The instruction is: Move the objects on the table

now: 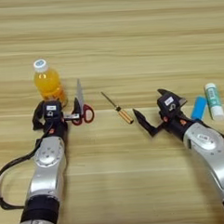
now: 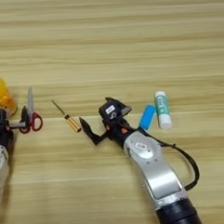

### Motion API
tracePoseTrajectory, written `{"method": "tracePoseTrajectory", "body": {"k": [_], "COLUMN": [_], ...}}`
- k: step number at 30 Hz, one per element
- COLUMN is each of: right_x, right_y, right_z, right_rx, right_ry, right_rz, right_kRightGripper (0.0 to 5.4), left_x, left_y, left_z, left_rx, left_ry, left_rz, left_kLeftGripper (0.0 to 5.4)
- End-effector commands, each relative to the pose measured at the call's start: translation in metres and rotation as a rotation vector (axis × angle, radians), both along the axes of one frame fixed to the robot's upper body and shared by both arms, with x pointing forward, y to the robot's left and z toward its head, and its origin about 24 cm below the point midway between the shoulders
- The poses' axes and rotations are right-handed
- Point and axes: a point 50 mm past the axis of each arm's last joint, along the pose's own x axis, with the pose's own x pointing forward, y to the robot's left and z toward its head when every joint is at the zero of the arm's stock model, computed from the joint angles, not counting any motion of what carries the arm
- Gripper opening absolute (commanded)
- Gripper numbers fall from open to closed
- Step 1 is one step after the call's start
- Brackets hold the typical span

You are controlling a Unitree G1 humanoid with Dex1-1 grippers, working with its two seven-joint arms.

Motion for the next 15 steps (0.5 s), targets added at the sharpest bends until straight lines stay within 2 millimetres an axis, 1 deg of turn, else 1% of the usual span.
{"method": "tracePoseTrajectory", "body": {"k": [1,7,15], "right_x": [0.003,0.001,0.003], "right_y": [0.011,0.024,0.034], "right_z": [0.003,0.003,-0.008], "right_rx": [0.015,0.023,-0.025], "right_ry": [0.000,0.005,0.043], "right_rz": [0.054,0.106,0.143], "right_kRightGripper": [5.39,5.39,5.39], "left_x": [-0.003,-0.003,-0.003], "left_y": [-0.002,-0.003,-0.003], "left_z": [-0.003,-0.003,-0.003], "left_rx": [0.000,0.000,-0.001], "left_ry": [0.013,0.013,0.013], "left_rz": [-0.002,-0.003,-0.004], "left_kLeftGripper": [5.40,5.40,5.40]}}
